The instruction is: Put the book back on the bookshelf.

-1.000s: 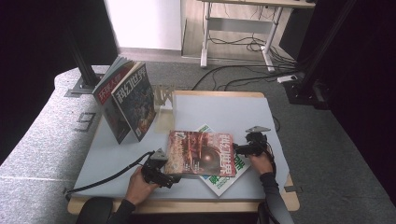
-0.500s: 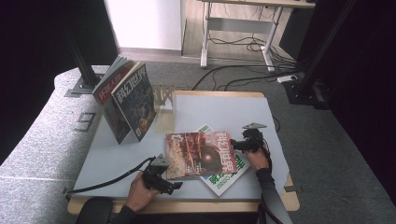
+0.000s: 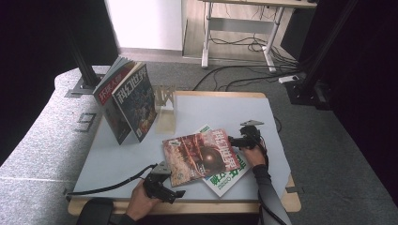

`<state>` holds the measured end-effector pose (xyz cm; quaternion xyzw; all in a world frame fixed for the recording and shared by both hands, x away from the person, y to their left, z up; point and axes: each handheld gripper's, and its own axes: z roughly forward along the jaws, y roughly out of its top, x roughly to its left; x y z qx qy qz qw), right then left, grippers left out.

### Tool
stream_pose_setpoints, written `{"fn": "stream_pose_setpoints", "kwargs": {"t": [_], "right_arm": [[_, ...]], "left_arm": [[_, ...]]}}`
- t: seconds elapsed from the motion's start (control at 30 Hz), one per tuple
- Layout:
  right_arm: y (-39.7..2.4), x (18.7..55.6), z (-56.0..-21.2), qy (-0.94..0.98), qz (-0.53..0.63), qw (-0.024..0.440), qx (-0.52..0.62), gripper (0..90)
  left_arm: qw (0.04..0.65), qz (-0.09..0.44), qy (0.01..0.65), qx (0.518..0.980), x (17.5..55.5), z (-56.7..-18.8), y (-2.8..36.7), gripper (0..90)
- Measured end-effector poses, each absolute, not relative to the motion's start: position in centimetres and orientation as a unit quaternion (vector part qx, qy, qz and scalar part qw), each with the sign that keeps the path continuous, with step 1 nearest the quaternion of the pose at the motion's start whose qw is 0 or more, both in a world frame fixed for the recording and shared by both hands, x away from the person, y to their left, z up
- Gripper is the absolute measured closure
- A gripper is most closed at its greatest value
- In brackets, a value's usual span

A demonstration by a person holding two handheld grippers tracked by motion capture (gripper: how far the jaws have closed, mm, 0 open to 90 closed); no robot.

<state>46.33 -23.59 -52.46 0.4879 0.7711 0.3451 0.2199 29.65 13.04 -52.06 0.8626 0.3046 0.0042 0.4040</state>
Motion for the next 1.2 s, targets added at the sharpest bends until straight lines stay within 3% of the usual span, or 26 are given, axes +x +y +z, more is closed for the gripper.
{"fn": "stream_pose_setpoints", "kwargs": {"t": [0.07, 0.53, 1.2], "right_arm": [[-23.6, 46.1, -52.5, 0.770, 0.338, 0.233, 0.488, 2.1], [-24.2, 42.4, -51.2, 0.789, 0.361, 0.218, 0.447, 2.2], [-24.0, 36.7, -51.7, 0.809, 0.372, 0.194, 0.412, 2.1]], "left_arm": [[0.408, 0.017, 0.301, 0.862, 29.8, -51.7, 13.2, 1.1], [0.384, 0.093, 0.295, 0.870, 34.5, -51.2, 13.6, 2.8], [0.376, 0.119, 0.306, 0.866, 40.4, -51.1, 13.3, 3.7]]}}
